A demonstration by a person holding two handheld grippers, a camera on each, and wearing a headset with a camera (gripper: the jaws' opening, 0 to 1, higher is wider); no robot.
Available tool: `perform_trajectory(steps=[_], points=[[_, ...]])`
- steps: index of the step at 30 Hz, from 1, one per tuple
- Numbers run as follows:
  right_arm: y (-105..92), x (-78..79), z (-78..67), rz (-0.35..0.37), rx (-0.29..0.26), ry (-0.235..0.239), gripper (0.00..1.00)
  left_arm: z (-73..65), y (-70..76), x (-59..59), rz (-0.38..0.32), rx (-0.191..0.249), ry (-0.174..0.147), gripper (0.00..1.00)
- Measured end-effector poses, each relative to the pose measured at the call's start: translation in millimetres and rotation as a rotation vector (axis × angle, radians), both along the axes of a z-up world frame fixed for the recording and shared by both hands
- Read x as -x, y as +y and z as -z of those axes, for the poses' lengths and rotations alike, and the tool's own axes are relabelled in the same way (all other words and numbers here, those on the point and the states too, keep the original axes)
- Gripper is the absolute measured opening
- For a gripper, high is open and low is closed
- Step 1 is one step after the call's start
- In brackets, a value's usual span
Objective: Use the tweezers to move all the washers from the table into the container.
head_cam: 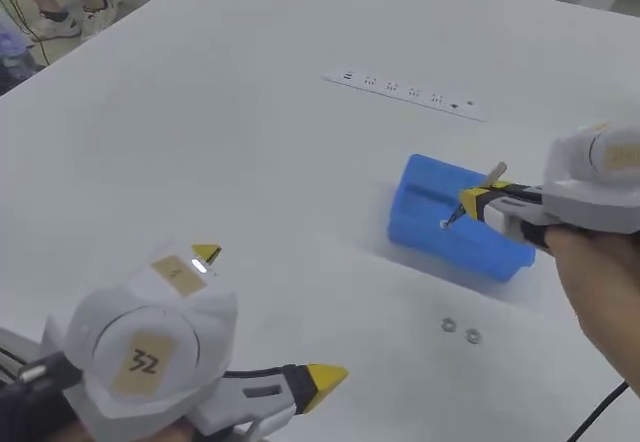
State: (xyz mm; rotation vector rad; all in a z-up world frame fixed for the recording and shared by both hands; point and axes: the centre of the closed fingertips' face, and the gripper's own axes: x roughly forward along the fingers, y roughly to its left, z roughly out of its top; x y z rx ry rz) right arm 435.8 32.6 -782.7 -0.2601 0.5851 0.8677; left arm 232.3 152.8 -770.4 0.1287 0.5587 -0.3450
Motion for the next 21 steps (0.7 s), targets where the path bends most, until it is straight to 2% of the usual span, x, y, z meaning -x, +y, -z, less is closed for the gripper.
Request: perform_trajectory(steps=[2,5,14,21], points=[[1.3,0.7,9.6,-0.008,0.018,0.009,0.02,0.2,-0.1,0.0,0.000,0.002,0.001,0.99],[1.7,1.6,15.1,-0.012,0.031,0.022,0.02,0.8,0.0,0.5,0.000,-0.001,0.004,0.99],[0.3,6.0,25.0,-0.010,0.045,0.043,0.02,0.3,0.6,1.0,-0.001,-0.006,0.003,0.99],[0.9,5.5,24.4,-0.012,0.035,0.037,0.02,1.5,-0.1,1.6,0.005,-0.013,0.007,0.99]])
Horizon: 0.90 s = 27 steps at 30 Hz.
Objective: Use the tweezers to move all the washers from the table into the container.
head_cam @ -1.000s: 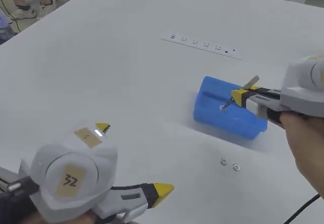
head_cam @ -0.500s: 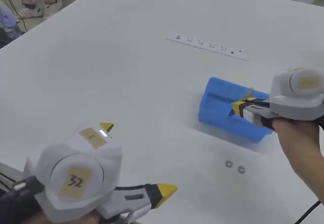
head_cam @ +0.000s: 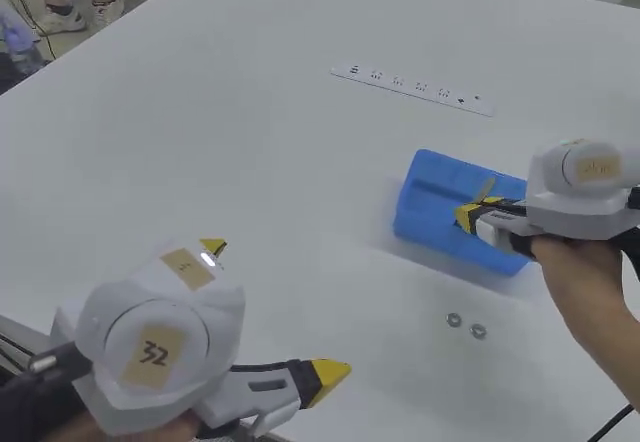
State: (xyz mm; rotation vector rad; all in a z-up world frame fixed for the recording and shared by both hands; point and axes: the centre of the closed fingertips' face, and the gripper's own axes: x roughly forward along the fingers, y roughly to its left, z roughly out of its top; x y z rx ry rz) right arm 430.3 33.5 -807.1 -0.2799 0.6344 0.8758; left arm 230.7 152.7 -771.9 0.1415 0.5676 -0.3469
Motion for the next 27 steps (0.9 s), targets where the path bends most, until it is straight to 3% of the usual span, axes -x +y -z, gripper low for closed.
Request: perform_trajectory(steps=[8,17,24,27], points=[[-3.4,-1.3,-2.1,0.016,-0.009,0.001,0.03,0.0,-1.4,0.3,0.008,-0.002,0.001,0.99],[-5.9,-4.3,-39.2,0.067,-0.133,-0.016,0.03,0.2,-2.2,0.6,0.012,-0.004,0.002,0.99],[-8.6,5.0,-65.5,0.048,-0.167,-0.067,0.03,1.0,-2.1,0.6,0.013,-0.009,0.003,0.99],[-11.8,16.8,-74.1,0.035,-0.190,-0.078,0.03,0.4,-2.8,0.9,0.015,-0.005,0.001,0.99]])
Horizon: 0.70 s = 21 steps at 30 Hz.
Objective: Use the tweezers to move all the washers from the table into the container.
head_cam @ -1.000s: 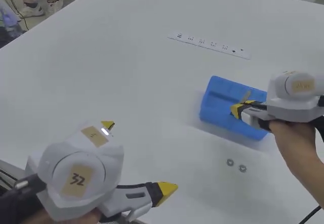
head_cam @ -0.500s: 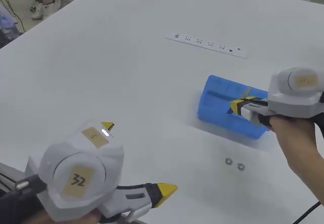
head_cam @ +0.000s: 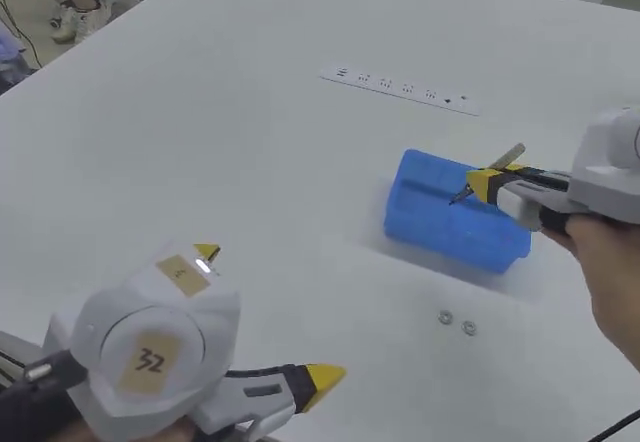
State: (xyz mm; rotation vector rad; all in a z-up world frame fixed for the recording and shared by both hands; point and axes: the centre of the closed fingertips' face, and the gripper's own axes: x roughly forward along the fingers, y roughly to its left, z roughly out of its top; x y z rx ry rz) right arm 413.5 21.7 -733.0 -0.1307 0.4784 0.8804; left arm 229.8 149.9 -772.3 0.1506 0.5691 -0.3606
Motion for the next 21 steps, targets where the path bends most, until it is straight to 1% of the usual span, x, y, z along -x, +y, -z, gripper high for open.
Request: perform_trajectory(steps=[1,3,5,9,12,17,19,21], points=[[-0.8,2.9,-0.5,-0.004,-0.002,0.000,0.03,0.1,-0.1,0.0,0.001,0.001,0.000,0.99],[-1.5,13.6,-1.8,-0.018,-0.002,0.002,0.03,0.1,-0.1,0.0,0.001,0.000,0.001,0.99],[-4.5,21.9,0.8,-0.026,0.006,0.007,0.03,0.0,-0.5,0.1,0.002,0.001,0.000,0.99],[-6.8,45.6,8.6,-0.025,0.008,0.046,0.03,0.8,-0.7,0.0,0.001,-0.001,0.000,0.99],[-8.7,58.1,16.7,-0.024,0.012,0.072,0.03,1.0,-0.5,-0.2,0.001,-0.002,0.001,0.99],[-11.4,72.2,31.3,-0.022,0.037,0.100,0.03,0.3,-0.7,-0.1,0.002,0.000,-0.002,0.99],[-13.1,75.4,37.4,-0.024,0.061,0.096,0.03,0.6,-1.0,0.0,0.003,-0.001,-0.001,0.99],[-14.0,78.0,43.1,-0.024,0.072,0.106,0.03,0.7,-0.9,0.0,0.004,-0.003,0.000,0.98]])
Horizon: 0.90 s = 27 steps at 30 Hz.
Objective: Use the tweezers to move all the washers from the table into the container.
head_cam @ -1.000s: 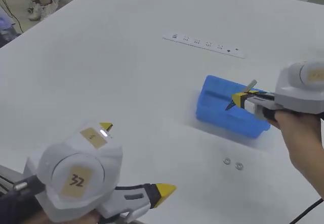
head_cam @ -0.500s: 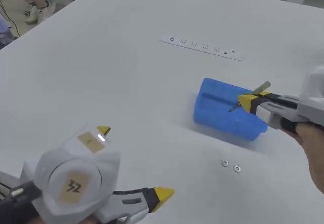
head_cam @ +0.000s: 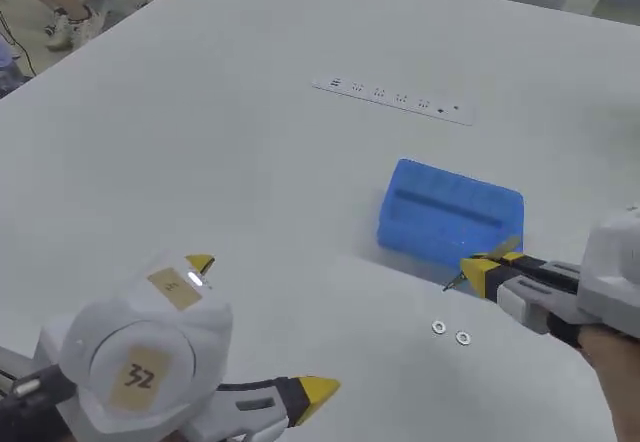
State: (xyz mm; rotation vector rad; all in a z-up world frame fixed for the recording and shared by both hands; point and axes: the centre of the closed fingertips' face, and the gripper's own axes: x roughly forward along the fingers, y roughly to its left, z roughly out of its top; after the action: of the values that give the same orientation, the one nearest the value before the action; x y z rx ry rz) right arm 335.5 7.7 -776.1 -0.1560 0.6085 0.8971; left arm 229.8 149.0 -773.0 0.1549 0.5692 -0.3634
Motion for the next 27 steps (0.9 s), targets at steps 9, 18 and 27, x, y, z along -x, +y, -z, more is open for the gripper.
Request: perform_trajectory(steps=[9,18,27], points=[[-6.5,6.0,23.6,-0.002,0.028,0.041,0.03,0.5,0.8,-0.1,-0.002,-0.001,0.003,0.98],[-11.1,0.9,33.0,-0.003,0.049,0.049,0.03,1.1,0.3,0.1,0.001,-0.005,0.006,0.98],[-9.7,3.5,34.9,-0.012,0.061,0.043,0.03,1.0,0.7,0.1,0.000,-0.010,0.005,0.98]])
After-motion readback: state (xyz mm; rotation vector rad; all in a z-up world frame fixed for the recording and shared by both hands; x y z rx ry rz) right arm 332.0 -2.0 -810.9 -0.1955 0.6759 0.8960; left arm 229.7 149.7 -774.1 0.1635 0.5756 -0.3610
